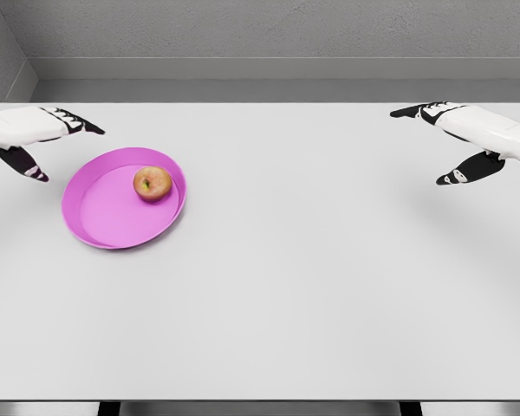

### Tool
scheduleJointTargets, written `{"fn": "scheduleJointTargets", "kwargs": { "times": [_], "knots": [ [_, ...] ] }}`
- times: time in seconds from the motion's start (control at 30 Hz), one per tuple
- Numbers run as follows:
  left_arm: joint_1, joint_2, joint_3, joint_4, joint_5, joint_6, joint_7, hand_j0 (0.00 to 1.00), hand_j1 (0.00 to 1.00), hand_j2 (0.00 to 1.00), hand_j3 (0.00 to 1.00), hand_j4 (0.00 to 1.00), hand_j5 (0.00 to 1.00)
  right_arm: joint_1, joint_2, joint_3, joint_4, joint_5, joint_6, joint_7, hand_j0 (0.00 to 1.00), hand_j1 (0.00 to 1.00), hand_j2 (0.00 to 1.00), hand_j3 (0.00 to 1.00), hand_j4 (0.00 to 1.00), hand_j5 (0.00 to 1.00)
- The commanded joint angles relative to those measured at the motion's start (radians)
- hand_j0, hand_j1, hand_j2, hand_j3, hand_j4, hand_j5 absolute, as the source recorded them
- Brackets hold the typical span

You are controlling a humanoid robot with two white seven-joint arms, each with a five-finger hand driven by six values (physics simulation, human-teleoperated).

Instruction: Put the apple on the plate with both arms

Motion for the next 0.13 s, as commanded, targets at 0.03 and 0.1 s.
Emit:
{"fn": "scheduleJointTargets", "kwargs": {
  "times": [0.03,0.1],
  "knots": [
    [0.000,0.002,0.004,0.001,0.006,0.002,-0.002,1.00,1.00,1.00,1.00,1.00,1.00,0.000,-0.001,0.000,0.000,-0.004,0.001,0.000,1.00,1.00,1.00,1.00,1.00,1.00],
    [0.000,0.000,0.004,0.001,0.004,0.002,-0.004,1.00,1.00,1.00,1.00,1.00,1.00,0.000,-0.001,0.000,0.000,-0.004,0.001,0.000,1.00,1.00,1.00,1.00,1.00,1.00]
  ]
}}
